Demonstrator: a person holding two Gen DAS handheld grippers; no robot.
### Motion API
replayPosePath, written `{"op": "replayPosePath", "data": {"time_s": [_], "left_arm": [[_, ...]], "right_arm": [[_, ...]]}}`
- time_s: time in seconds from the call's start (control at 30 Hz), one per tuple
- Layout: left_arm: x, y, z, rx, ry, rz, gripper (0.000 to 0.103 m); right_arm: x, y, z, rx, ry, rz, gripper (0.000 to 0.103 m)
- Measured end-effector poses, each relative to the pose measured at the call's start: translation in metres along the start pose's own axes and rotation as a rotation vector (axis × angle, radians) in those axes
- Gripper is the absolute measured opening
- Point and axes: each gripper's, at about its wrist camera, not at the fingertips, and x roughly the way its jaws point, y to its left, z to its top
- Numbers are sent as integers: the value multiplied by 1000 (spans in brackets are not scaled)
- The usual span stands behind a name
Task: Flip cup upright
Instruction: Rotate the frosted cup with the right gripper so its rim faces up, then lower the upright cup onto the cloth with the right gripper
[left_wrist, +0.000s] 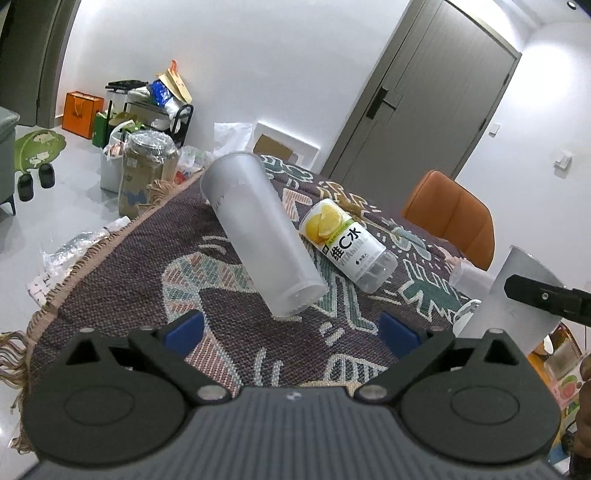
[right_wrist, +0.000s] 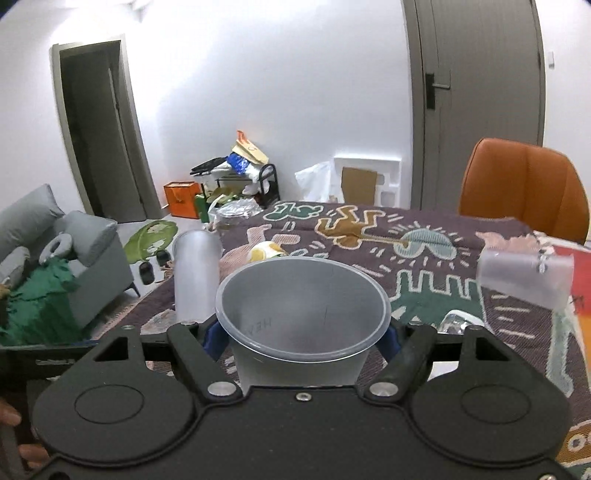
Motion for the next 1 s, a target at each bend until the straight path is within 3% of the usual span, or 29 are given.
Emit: {"op": "replayPosePath", "data": {"time_s": [0.27,0.53,0.7,1.0], "left_arm": [[-5,5,-6,6,-32,8,103],[-10,9,-12,27,-58,17,103],[-12,7,-13,42,-64,8,103],[-21,-11,-13,104,-75,-33,103]], "right_arm": [[0,17,-18,-37,-78,-38,74],[14,29,-41,-76,-42,-47,75],[8,28,-42,-47,-43,-18,90],[-12,16,-51,26,-44,24,103]]}}
